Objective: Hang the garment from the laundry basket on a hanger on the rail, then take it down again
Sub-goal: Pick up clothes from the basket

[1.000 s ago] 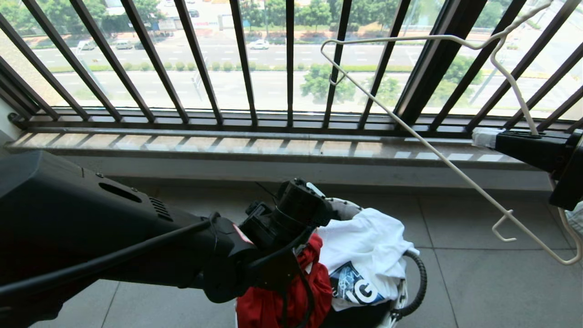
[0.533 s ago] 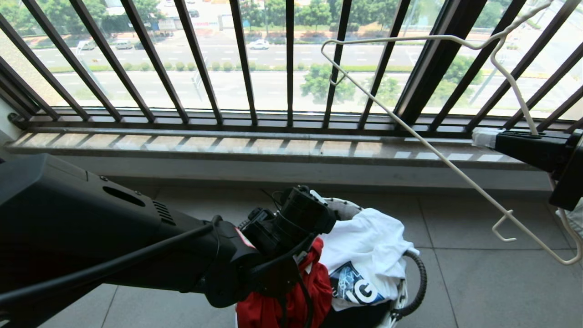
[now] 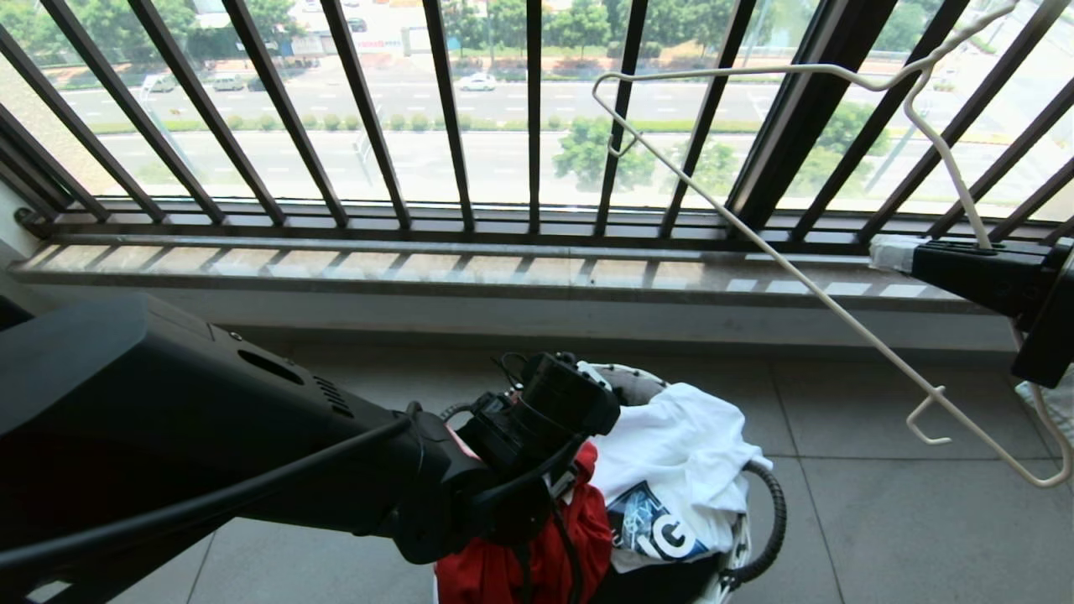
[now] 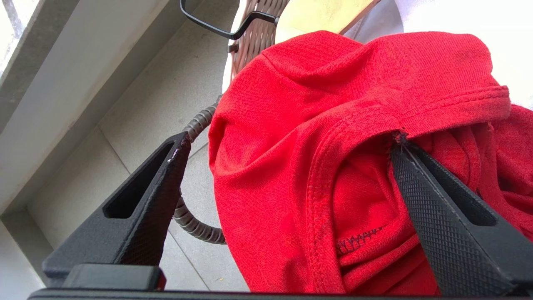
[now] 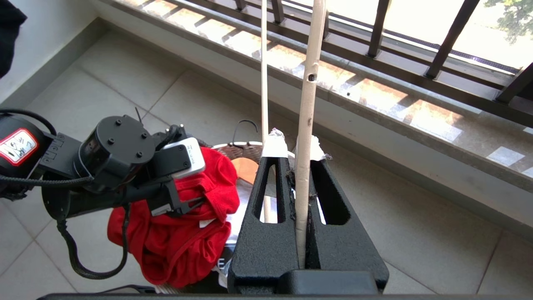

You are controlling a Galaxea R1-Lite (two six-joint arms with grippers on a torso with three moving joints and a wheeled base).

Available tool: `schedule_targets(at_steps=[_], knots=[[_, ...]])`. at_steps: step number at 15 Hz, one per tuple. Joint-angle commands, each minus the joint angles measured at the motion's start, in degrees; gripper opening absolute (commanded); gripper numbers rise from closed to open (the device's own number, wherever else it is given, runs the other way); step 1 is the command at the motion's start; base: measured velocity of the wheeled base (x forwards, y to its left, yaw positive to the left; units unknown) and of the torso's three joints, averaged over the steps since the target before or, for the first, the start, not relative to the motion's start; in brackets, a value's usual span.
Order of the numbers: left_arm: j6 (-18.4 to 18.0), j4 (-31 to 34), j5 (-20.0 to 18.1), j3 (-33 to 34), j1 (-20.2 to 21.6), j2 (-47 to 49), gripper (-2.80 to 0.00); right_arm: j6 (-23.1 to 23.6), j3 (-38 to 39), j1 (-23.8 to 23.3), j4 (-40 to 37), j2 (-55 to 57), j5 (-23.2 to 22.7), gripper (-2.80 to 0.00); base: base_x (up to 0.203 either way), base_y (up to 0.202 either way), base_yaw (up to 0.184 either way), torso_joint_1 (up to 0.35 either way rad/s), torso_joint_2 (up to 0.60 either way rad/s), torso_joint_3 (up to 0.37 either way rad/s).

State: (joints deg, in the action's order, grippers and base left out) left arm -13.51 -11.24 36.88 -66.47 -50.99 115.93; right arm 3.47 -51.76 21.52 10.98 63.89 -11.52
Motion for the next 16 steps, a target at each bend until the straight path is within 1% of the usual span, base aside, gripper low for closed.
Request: schedule_targets(at_steps=[1, 6, 7, 8, 16], knots=[[-0.1, -0.2, 0.2, -0.2, 0.2, 1.0, 0.00, 0.0, 0.0, 0.0, 0.1, 0.1, -0.1, -2.80, 0.000, 0.000, 0.000, 0.000, 0.00, 0.000], [0.0, -0.4, -0.4, -0.8, 0.9, 1.3, 0.00, 0.0, 0.0, 0.0, 0.1, 0.1, -0.1, -2.80, 0.000, 0.000, 0.000, 0.000, 0.00, 0.000], [0.2, -0.4, -3.7, -0.8, 0.9, 1.5, 0.00, 0.0, 0.0, 0.0, 0.1, 0.1, -0.1, -2.80, 0.000, 0.000, 0.000, 0.000, 0.00, 0.000], [0.3, -0.4, -5.1, -0.9, 1.4, 1.8, 0.00, 0.0, 0.0, 0.0, 0.1, 0.1, -0.1, -2.80, 0.000, 0.000, 0.000, 0.000, 0.00, 0.000], [0.4, -0.4, -5.3, -1.9, 2.6, 2.5, 0.00, 0.0, 0.0, 0.0, 0.1, 0.1, -0.1, -2.80, 0.000, 0.000, 0.000, 0.000, 0.00, 0.000]])
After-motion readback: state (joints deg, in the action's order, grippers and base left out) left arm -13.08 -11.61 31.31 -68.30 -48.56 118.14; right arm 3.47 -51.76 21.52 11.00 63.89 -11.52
